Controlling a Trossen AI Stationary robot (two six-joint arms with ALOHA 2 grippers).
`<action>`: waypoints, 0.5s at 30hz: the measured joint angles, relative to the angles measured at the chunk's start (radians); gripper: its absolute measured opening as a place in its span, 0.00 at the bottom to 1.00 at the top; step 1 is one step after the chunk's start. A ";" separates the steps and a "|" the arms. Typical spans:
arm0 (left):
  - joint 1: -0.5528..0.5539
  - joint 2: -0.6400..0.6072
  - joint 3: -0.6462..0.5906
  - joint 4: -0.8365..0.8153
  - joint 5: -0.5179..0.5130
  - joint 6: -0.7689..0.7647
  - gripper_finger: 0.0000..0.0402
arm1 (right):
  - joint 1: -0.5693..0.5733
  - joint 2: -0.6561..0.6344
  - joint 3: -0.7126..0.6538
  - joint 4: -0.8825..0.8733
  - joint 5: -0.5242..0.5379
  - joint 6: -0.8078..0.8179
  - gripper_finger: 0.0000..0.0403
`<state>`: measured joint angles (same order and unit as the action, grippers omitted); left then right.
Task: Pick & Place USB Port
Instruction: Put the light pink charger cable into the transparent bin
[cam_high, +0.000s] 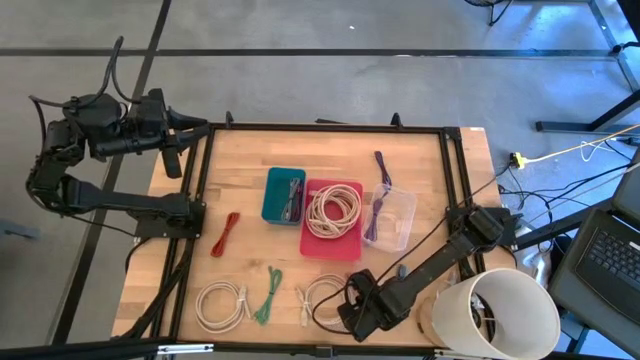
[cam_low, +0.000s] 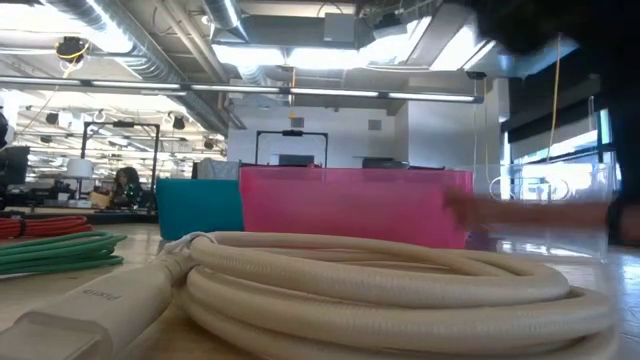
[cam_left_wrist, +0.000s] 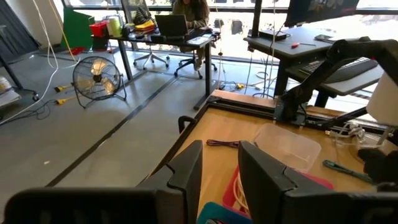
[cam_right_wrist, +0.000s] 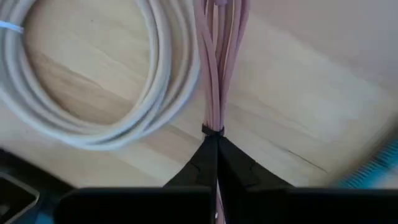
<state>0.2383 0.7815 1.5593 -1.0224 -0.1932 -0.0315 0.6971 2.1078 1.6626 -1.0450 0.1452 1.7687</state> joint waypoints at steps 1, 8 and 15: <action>0.000 0.000 0.000 0.000 0.000 0.000 0.24 | 0.002 0.000 0.035 -0.051 0.000 0.000 0.00; 0.000 -0.001 0.000 0.000 0.001 0.000 0.24 | 0.010 -0.001 0.291 -0.489 0.031 0.001 0.00; 0.000 -0.001 0.000 -0.001 0.003 0.000 0.24 | -0.023 -0.057 0.328 -0.527 0.125 -0.017 0.00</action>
<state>0.2383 0.7807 1.5593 -1.0233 -0.1898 -0.0315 0.6743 2.0505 1.9903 -1.5716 0.2699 1.7514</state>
